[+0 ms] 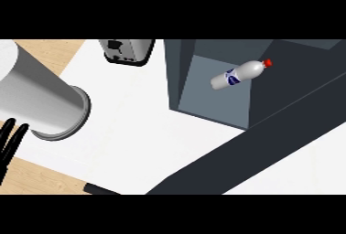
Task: Pick up the bottled water, place it into the cabinet and close the cabinet
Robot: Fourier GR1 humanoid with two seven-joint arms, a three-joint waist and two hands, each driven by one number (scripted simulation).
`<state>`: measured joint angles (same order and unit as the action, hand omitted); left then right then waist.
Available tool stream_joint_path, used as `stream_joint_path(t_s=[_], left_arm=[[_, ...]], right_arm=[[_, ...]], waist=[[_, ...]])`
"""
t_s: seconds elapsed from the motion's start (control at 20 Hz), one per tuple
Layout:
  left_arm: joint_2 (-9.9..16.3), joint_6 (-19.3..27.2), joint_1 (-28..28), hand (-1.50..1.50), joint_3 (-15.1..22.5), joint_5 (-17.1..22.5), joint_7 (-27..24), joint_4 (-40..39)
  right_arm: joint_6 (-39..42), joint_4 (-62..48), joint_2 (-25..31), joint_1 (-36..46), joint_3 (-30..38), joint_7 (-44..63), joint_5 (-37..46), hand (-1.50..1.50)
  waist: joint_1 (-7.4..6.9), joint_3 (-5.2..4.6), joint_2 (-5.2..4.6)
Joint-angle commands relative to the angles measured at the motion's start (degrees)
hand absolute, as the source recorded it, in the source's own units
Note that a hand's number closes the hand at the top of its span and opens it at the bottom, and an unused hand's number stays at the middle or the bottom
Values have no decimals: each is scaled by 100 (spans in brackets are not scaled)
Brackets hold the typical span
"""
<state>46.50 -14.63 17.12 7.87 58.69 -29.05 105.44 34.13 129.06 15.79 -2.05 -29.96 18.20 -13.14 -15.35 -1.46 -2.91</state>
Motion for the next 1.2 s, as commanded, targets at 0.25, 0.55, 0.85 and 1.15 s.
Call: stream_joint_path(t_s=[0.25,0.55,0.85,1.15], left_arm=[[-20,-43,18,-150,-19,40,25,-155],[12,-134,13,-150,-125,137,43,-293],[-49,-189,69,-150,-205,181,-24,-444],[-45,-255,187,-150,-289,179,-82,-389]], right_arm=[[-706,-1443,-873,1689,210,1159,223,150],[-1194,-2713,-1546,3001,495,1687,212,150],[-2228,-4039,-1567,4532,1119,1615,485,150],[-3314,-5366,-1576,5477,1599,1127,675,150]], waist=[[90,34,33],[192,70,65],[317,100,94],[360,124,87]])
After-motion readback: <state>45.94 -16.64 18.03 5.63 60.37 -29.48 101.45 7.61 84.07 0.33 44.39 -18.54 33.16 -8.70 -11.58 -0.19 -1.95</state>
